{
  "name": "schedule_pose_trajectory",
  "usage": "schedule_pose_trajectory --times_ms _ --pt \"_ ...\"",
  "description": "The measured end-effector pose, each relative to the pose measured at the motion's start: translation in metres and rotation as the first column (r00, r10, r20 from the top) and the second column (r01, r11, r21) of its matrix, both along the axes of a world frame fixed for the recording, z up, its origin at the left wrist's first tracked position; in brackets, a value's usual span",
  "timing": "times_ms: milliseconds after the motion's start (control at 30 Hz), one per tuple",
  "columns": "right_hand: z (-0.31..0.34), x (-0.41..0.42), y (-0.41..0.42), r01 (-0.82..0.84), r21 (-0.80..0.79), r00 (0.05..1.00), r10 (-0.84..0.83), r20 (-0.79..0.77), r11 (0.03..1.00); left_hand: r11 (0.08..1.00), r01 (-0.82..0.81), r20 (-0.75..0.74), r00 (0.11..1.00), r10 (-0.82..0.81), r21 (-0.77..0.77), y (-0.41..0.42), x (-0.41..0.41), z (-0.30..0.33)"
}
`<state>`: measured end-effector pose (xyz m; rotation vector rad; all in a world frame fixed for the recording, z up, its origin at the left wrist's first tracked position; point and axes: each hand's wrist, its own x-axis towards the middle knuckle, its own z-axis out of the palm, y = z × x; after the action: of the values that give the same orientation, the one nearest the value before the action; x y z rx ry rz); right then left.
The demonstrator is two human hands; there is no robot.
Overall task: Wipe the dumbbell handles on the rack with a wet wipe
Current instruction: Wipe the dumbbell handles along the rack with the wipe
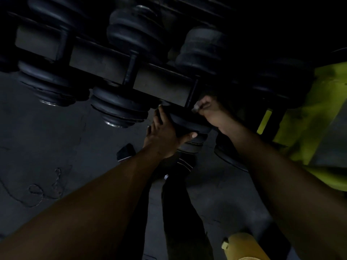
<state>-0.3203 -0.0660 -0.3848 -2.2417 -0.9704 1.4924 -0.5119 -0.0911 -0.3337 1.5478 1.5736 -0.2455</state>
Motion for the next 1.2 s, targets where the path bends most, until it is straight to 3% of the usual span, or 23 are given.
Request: schedule_pose_trajectory --times_ms 233,367,433,533,700,867,1033,1200 --pt "0.004 -0.015 0.000 -0.147 0.214 0.988 0.151 -0.002 0.966 0.999 -0.051 0.010 0.999 0.051 -0.002 -0.002 0.004 0.000" --pt "0.012 -0.024 0.009 -0.223 0.302 0.957 0.149 0.248 0.927 0.998 -0.067 0.026 0.997 0.067 -0.003 -0.002 0.003 0.000" --pt "0.018 -0.022 0.012 -0.240 0.316 0.926 0.119 0.359 0.918 0.999 -0.051 0.032 0.998 0.052 -0.010 -0.002 0.004 0.003" --pt "0.022 -0.027 0.013 -0.254 0.314 0.909 0.115 0.400 0.915 0.999 -0.034 0.035 0.999 0.034 -0.024 0.000 0.001 0.006" --pt "0.025 -0.016 -0.009 -0.439 0.167 0.846 0.344 0.407 0.883 0.998 0.045 -0.022 0.999 -0.044 0.043 -0.002 -0.001 0.004" --pt "0.049 0.011 -0.046 -0.205 0.267 0.930 0.102 0.354 0.942 0.987 0.102 -0.004 0.995 -0.102 0.124 -0.001 -0.015 0.009" --pt "0.092 0.037 -0.075 -0.203 0.263 0.871 0.052 0.488 0.943 0.925 0.225 0.014 0.970 -0.241 0.307 -0.014 -0.021 0.025" --pt "0.110 0.058 -0.098 -0.062 0.304 0.891 -0.084 0.446 0.951 0.871 0.312 0.062 0.931 -0.360 0.378 -0.037 -0.009 0.042"
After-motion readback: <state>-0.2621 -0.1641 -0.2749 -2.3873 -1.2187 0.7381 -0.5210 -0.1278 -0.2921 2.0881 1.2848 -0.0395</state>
